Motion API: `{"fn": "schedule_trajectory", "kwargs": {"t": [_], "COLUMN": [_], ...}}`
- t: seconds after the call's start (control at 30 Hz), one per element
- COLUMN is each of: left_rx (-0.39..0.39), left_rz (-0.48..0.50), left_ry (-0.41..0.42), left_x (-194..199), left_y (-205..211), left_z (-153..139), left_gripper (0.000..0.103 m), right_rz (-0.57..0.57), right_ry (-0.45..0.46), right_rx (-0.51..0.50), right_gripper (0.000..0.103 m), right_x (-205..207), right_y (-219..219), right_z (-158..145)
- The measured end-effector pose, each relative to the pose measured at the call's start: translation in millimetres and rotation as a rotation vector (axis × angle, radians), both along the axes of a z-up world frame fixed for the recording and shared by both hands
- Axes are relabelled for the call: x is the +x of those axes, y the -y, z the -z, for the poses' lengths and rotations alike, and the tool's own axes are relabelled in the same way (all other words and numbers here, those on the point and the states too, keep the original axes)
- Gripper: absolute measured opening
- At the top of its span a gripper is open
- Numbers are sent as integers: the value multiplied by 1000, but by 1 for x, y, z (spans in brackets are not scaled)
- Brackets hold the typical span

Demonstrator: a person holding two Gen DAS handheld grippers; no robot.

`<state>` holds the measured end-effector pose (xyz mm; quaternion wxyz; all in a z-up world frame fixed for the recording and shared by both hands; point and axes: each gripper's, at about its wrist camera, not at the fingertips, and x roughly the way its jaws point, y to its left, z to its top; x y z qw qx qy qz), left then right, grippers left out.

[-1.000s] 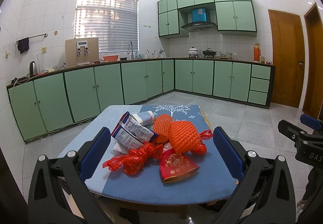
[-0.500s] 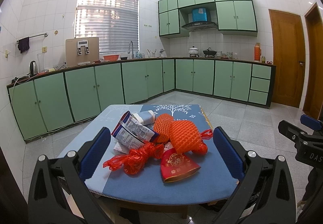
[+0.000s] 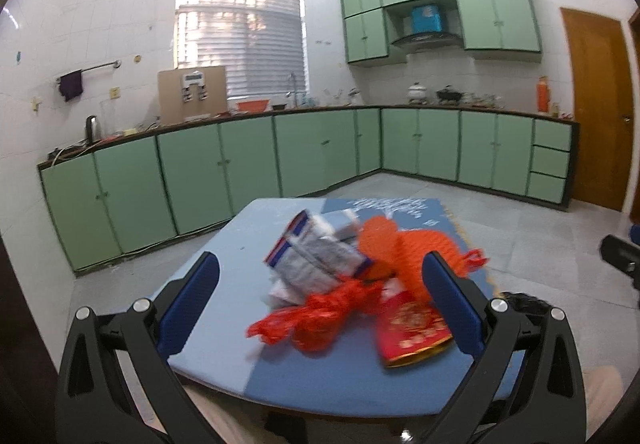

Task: Collect trash
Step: 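Grasp the orange foam net with the right tool while the left tool grasps the red plastic bag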

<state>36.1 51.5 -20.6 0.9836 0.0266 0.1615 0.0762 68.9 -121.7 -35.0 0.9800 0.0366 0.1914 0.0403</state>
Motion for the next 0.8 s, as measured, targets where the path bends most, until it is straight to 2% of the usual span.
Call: {"fn": "schedule_trajectory", "kwargs": {"t": [0.2, 0.27, 0.43, 0.8], "left_rx": [12, 1, -3, -24], "left_rz": [-40, -43, -57, -46], "left_ry": [-28, -41, -80, -129], "left_x": [22, 29, 43, 59], "left_y": [-19, -26, -36, -46], "left_z": [15, 22, 41, 68], "left_gripper": [98, 98, 98, 98], "right_rz": [-65, -95, -162, -238], "right_ry": [-37, -51, -104, -182], "right_rx": [13, 9, 18, 52], "right_gripper": [78, 70, 55, 49], "right_x": [28, 42, 73, 120], "right_y": [-22, -34, -57, -82], "right_z": [15, 22, 43, 70]}}
